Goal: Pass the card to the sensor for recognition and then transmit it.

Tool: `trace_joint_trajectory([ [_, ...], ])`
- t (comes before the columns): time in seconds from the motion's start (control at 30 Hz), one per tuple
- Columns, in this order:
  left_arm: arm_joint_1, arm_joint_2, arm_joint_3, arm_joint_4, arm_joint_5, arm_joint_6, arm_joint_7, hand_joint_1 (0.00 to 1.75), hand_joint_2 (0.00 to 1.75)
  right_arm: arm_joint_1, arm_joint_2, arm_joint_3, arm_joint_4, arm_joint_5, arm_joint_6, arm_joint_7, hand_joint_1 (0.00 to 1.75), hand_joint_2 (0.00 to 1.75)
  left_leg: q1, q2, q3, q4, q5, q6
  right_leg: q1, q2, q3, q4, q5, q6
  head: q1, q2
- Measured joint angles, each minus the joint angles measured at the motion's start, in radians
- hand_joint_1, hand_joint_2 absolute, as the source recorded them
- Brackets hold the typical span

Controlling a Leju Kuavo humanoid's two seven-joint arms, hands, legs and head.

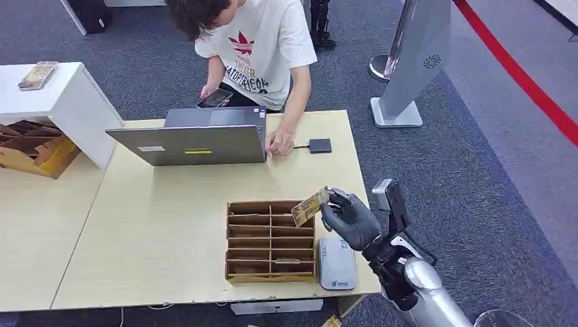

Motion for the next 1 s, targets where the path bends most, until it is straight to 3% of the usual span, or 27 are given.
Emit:
trace_joint_trajectory([
  [0.33, 0.016, 0.002, 0.021, 0.000, 0.000, -0.012, -0.002, 0.00, 0.00, 0.008, -0.101, -0.067, 0.018, 0.074, 0.072, 0.041, 1.75, 1.75, 0.000, 0.000, 0.000, 0.000, 0.000, 0.000, 0.000, 0.000, 0.000, 0.000, 0.000, 0.000, 0.000, 0.000],
  [1.0, 0.016, 0.000, 0.026, 0.000, 0.000, -0.031, -0.003, 0.00, 0.00, -0.029, -0.227, -0.047, 0.084, 0.237, 0.193, 0.054, 1.75, 1.75, 0.000, 0.000, 0.000, 0.000, 0.000, 0.000, 0.000, 0.000, 0.000, 0.000, 0.000, 0.000, 0.000, 0.000],
])
